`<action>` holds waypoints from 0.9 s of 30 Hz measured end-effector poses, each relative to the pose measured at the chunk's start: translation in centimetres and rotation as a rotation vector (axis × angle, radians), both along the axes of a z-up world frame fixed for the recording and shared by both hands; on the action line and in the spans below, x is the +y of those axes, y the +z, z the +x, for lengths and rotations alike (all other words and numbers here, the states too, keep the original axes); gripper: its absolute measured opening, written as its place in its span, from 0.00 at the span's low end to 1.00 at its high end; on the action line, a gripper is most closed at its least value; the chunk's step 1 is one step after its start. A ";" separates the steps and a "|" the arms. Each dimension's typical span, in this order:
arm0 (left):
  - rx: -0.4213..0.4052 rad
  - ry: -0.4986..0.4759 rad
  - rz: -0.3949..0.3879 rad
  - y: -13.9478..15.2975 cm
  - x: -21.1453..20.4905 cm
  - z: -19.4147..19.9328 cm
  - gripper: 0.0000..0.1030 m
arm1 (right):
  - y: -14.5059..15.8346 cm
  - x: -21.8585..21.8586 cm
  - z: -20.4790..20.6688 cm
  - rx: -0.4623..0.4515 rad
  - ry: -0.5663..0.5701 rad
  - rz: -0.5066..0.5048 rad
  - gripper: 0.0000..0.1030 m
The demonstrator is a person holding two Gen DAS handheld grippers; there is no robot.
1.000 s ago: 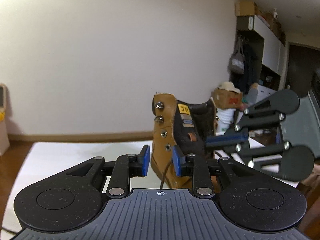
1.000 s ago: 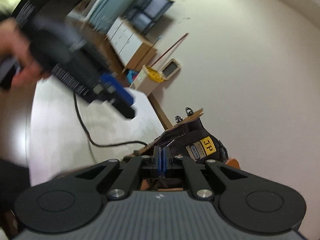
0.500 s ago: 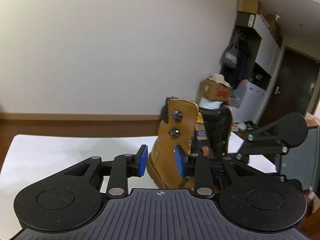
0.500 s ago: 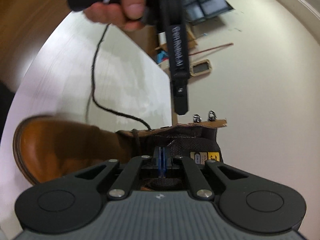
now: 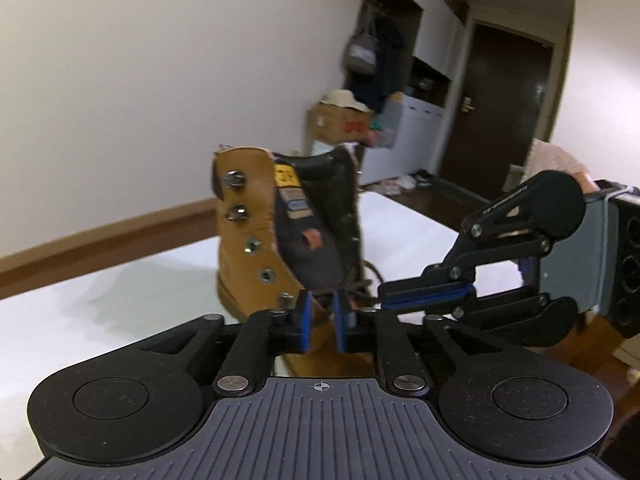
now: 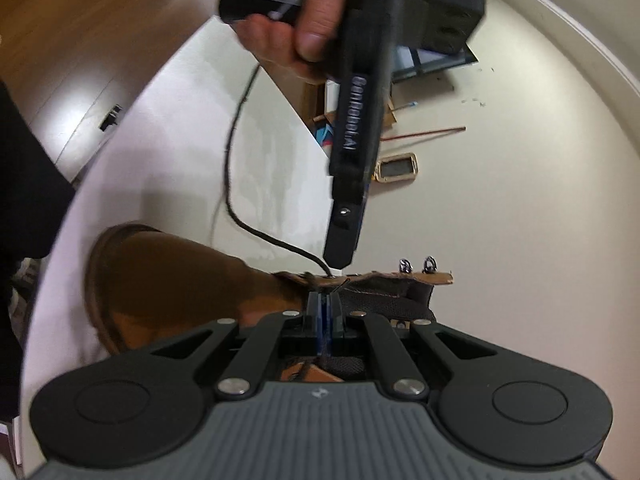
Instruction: Lace up shoes with both hands
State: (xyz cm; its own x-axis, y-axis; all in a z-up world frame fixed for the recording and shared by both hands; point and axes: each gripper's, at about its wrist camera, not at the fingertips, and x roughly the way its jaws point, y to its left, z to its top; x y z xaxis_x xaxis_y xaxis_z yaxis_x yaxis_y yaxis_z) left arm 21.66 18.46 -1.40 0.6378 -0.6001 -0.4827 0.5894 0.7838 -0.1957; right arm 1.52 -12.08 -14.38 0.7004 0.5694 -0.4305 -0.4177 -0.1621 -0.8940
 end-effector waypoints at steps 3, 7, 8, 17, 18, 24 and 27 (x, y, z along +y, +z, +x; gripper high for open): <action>0.003 -0.040 0.008 0.0 -0.6 0.1 0.11 | -0.2 -0.1 -0.7 -0.003 0.016 -0.005 0.03; 0.017 -0.089 0.021 -0.2 -2.0 0.7 0.13 | -0.4 -0.1 -1.0 -0.005 0.027 -0.014 0.03; 0.021 -0.100 0.022 -0.2 -2.3 0.9 0.14 | -0.4 -0.1 -1.1 -0.007 0.030 -0.017 0.03; 0.017 -0.139 0.043 -0.8 -3.2 0.2 0.03 | -1.1 0.3 -0.1 -0.006 0.022 -0.009 0.03; 0.011 -0.125 0.032 -0.8 -3.1 0.0 0.03 | -1.0 0.3 0.1 -0.001 0.013 0.004 0.03; -0.018 -0.033 -0.002 -1.1 -2.3 -2.0 0.02 | -0.1 -2.7 3.1 0.523 -0.208 0.459 0.09; -0.029 0.002 -0.002 -1.5 -2.1 -2.8 0.02 | 0.4 -4.5 4.8 0.840 -0.338 0.729 0.15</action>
